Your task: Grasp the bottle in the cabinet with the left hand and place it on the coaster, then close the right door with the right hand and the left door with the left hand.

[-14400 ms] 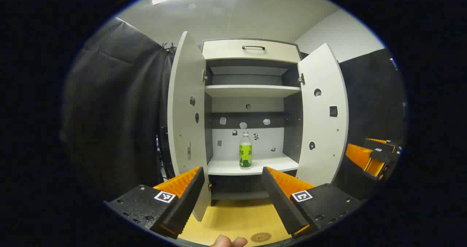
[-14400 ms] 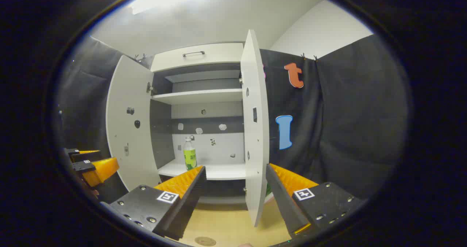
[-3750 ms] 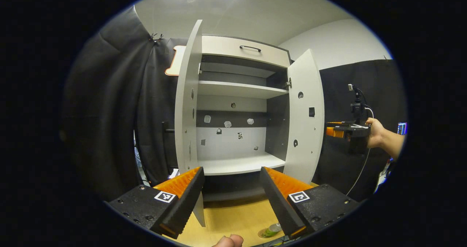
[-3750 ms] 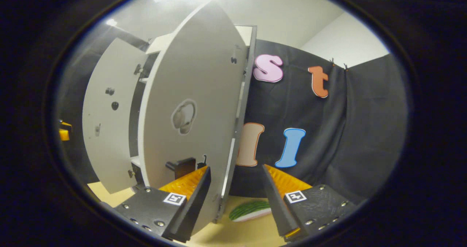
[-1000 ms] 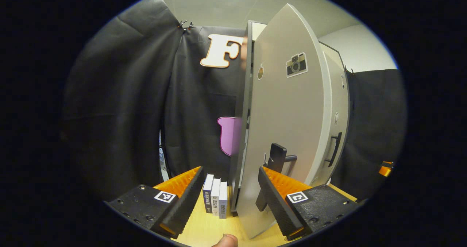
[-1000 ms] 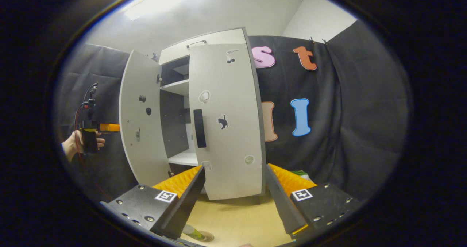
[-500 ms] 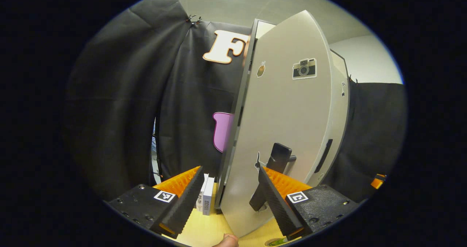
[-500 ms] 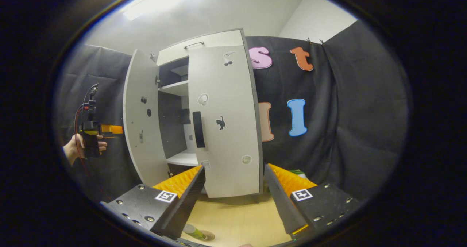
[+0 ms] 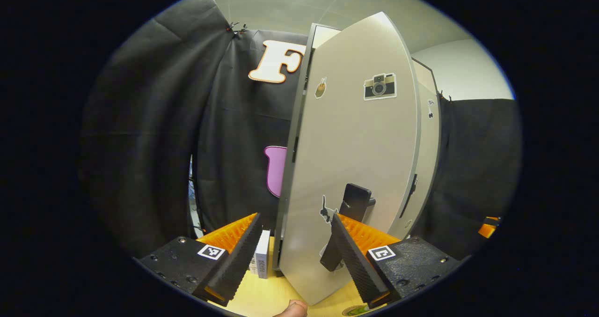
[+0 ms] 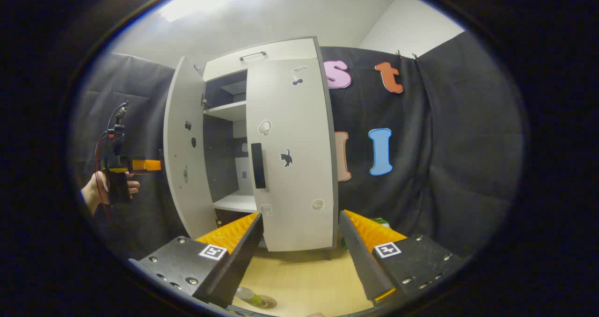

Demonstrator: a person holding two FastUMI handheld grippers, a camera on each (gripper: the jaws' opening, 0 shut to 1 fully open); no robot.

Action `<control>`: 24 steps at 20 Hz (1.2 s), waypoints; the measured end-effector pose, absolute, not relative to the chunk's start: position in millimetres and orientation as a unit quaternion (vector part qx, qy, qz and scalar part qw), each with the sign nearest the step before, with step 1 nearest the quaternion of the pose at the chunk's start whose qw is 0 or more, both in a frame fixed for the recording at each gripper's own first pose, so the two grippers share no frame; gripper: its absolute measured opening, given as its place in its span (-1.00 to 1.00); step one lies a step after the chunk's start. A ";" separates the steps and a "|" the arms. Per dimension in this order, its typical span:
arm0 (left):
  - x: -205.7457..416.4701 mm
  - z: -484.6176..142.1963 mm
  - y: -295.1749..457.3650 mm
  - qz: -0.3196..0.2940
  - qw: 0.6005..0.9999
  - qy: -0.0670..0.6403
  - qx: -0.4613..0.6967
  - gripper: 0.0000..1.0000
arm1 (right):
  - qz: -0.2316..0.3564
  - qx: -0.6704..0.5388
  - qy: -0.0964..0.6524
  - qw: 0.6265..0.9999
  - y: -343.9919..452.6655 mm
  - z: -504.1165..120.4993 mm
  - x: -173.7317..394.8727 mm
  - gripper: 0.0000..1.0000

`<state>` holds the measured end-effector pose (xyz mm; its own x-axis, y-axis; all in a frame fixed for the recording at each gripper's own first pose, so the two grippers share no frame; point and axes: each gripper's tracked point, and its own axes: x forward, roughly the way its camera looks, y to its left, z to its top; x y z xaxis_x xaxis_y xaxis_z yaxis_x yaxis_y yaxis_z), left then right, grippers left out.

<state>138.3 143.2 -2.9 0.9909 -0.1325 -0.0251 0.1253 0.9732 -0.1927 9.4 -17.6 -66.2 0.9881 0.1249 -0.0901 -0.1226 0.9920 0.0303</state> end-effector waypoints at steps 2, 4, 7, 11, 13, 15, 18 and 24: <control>142.5 -2.9 137.0 -0.068 0.992 0.017 -0.109 0.91 | 0.048 0.014 0.050 0.997 -21.7 -65.2 11.2 0.96; 145.5 -3.7 131.8 -0.075 0.989 0.016 -0.128 0.91 | 0.041 0.016 0.047 0.998 -21.9 -59.0 11.1 0.97; 151.5 -5.5 129.0 -0.081 0.986 0.021 -0.144 0.90 | 0.038 0.020 0.042 0.998 -21.5 -52.6 11.0 0.97; 159.0 -3.9 120.2 -0.091 0.986 0.018 -0.136 1.00 | 0.037 0.022 0.037 0.998 -17.2 -45.4 11.4 0.94; 162.9 -4.6 110.9 -0.100 0.986 0.019 -0.131 0.90 | 0.035 0.021 0.039 0.998 -17.1 -45.1 14.6 0.97; 166.5 -5.7 97.9 -0.111 0.986 0.023 -0.125 0.90 | 0.036 0.020 0.041 0.998 -14.7 -46.0 18.1 0.97; 168.0 -4.4 74.7 -0.132 0.984 0.024 -0.112 0.92 | 0.031 0.020 0.044 0.998 -15.7 -48.2 22.0 0.94; 159.9 0.7 62.1 -0.125 0.991 0.002 -0.039 0.91 | 0.036 0.026 0.037 0.998 -14.8 -44.3 24.0 0.94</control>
